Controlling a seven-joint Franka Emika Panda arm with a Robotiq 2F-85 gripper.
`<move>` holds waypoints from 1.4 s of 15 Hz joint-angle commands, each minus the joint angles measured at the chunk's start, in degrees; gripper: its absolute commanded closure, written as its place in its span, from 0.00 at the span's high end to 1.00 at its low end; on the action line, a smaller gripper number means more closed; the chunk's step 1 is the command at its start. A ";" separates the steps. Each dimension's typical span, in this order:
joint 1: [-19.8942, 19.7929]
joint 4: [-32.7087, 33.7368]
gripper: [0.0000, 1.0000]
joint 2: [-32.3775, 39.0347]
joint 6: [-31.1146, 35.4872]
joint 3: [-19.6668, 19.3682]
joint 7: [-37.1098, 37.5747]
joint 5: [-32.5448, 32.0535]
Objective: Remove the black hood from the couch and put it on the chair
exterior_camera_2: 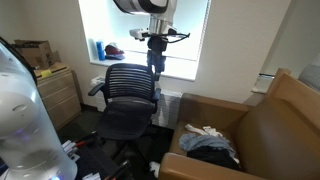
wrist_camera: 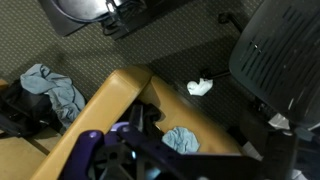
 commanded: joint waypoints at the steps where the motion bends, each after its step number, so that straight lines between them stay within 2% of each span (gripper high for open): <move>1: -0.46 2.11 1.00 11.37 15.36 0.11 7.77 3.81; 3: 0.09 4.18 1.00 17.69 26.10 0.29 12.49 3.71; 5: 1.09 6.43 1.00 24.37 37.42 -0.09 18.15 1.00; 6: 1.80 8.93 1.00 28.76 42.80 -0.96 20.67 -0.95; 8: 4.48 13.50 1.00 34.29 47.46 -5.68 30.01 -8.76; 9: 6.65 16.74 1.00 36.80 43.82 -8.43 34.16 -10.59; 10: 5.31 17.91 1.00 35.70 34.79 -6.35 33.10 -10.12; 11: 6.03 13.04 1.00 34.16 43.23 -7.20 30.43 -7.84; 13: 6.03 16.71 1.00 36.19 37.70 -7.32 31.26 -8.23; 15: 7.25 18.63 1.00 37.76 37.20 -8.67 33.99 -10.45; 16: 8.74 24.56 1.00 43.25 30.77 -10.38 37.55 -12.11; 21: 8.84 40.70 1.00 60.16 21.38 -13.69 47.10 -10.22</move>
